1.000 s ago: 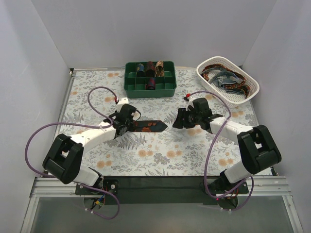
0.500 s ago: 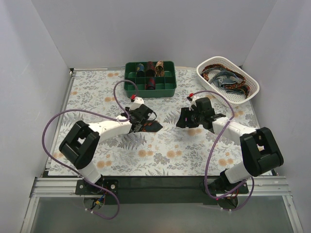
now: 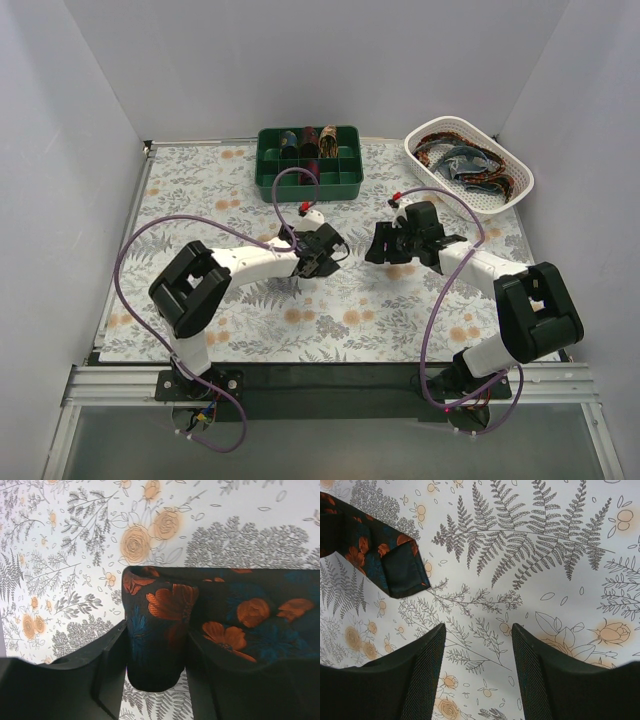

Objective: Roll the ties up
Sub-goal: Roll the tie

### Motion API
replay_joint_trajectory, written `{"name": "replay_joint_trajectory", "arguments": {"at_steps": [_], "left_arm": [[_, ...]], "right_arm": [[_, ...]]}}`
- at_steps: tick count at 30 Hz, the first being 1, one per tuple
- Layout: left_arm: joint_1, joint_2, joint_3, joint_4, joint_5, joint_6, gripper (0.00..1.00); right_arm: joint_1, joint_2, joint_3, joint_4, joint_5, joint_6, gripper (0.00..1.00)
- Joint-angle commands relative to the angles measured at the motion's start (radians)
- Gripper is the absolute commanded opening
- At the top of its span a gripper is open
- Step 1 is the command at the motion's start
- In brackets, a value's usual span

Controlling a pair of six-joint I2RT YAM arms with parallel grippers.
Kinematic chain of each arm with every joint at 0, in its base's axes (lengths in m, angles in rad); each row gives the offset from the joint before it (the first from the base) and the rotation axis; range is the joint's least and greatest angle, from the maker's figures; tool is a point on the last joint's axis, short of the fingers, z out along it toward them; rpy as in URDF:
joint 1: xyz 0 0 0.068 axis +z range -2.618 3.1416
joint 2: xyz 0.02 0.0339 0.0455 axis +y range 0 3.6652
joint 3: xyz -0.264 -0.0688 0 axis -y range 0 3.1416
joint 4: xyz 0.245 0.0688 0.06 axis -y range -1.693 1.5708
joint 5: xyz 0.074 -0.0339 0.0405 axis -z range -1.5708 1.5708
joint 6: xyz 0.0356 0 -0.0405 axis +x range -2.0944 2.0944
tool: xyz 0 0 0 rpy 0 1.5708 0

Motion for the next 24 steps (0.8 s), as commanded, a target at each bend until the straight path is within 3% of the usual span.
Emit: {"name": "replay_joint_trajectory", "arguments": {"at_steps": [1, 5, 17, 24], "left_arm": [[-0.035, 0.016, 0.051, -0.053, 0.020, -0.042, 0.43], [-0.067, 0.039, 0.083, -0.076, 0.030, -0.053, 0.53], [-0.101, 0.056, 0.138, -0.083, 0.214, -0.099, 0.58], [-0.101, 0.062, 0.167, -0.080, 0.247, -0.110, 0.63]], "right_arm": [[-0.010, -0.008, -0.017, 0.017, -0.016, 0.002, 0.53], [-0.017, -0.010, -0.022, 0.022, -0.025, 0.004, 0.53], [-0.033, -0.022, -0.034, 0.031, -0.038, 0.010, 0.53], [-0.033, -0.042, -0.038, 0.036, -0.056, -0.002, 0.53]]}}
